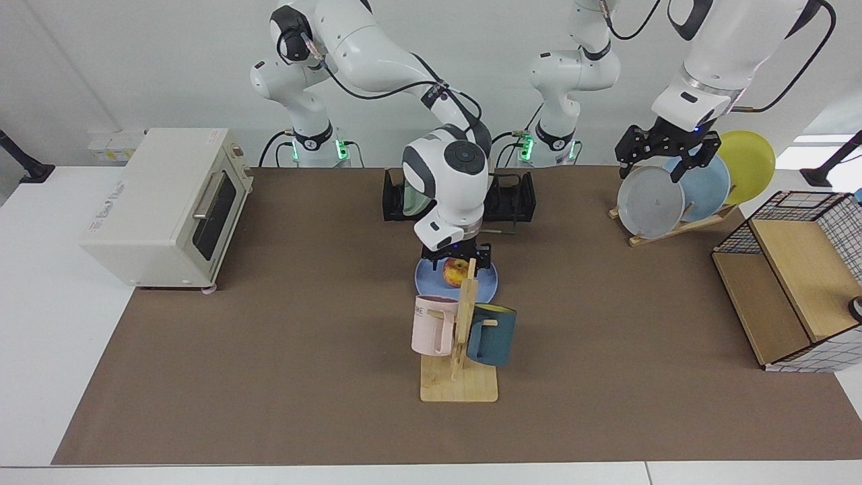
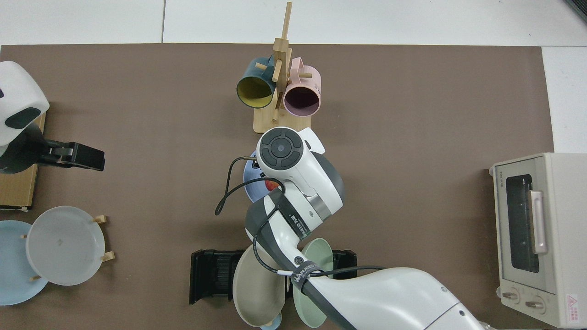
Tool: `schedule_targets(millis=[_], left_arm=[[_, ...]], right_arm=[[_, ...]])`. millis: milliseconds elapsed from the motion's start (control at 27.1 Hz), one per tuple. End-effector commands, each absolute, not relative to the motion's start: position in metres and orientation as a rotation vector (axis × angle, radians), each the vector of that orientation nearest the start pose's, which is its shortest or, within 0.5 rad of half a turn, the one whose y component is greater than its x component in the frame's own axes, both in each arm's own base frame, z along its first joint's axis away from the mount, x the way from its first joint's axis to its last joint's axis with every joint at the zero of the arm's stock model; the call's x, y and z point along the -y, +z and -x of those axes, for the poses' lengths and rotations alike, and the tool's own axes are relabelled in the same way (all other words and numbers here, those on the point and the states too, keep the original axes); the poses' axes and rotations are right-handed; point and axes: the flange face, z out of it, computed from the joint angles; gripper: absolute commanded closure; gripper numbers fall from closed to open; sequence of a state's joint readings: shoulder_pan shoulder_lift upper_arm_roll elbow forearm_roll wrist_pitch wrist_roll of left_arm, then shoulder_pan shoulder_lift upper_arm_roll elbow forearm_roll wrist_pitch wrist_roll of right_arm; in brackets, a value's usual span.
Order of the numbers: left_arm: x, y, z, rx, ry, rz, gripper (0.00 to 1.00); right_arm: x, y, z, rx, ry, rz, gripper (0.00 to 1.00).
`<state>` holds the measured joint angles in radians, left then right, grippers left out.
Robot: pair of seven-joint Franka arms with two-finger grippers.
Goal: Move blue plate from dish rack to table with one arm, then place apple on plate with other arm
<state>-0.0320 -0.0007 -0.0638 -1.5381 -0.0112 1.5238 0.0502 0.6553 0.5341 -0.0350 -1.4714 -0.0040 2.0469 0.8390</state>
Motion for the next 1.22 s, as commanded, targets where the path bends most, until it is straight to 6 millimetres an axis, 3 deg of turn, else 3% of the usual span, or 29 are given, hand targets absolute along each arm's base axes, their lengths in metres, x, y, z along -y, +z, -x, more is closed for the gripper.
schedule_targets(millis=[0,258,405,663,921,1179], left_arm=[[0.052,0.643,-0.544,-0.225,0.029,3.128,0.0],[0.052,0.643,-0.544,-0.225,0.029,3.128,0.0],[0.052,0.643,-0.544,-0.225,0.029,3.128,0.0],[0.052,0.647,-0.542,-0.225,0.017,3.128,0.0],[0.052,0.654,-0.538,-0.225,-0.003,3.128,0.0],[0.051,0.659,-0.536,-0.223,-0.017,3.128,0.0]], right_arm=[[-0.41,0.419,-0.57,-0.249,-0.089,3.112,0.0],[-0.378,0.476,-0.577,-0.157,-0.171,3.074,0.0],[-0.344,0.495,-0.58,-0.069,-0.15,3.098,0.0],[-0.277,0.513,-0.587,0.11,-0.149,3.128,0.0],[-0.223,0.526,-0.589,0.179,-0.149,3.137,0.0],[-0.153,0.546,-0.594,0.258,-0.155,3.138,0.0]])
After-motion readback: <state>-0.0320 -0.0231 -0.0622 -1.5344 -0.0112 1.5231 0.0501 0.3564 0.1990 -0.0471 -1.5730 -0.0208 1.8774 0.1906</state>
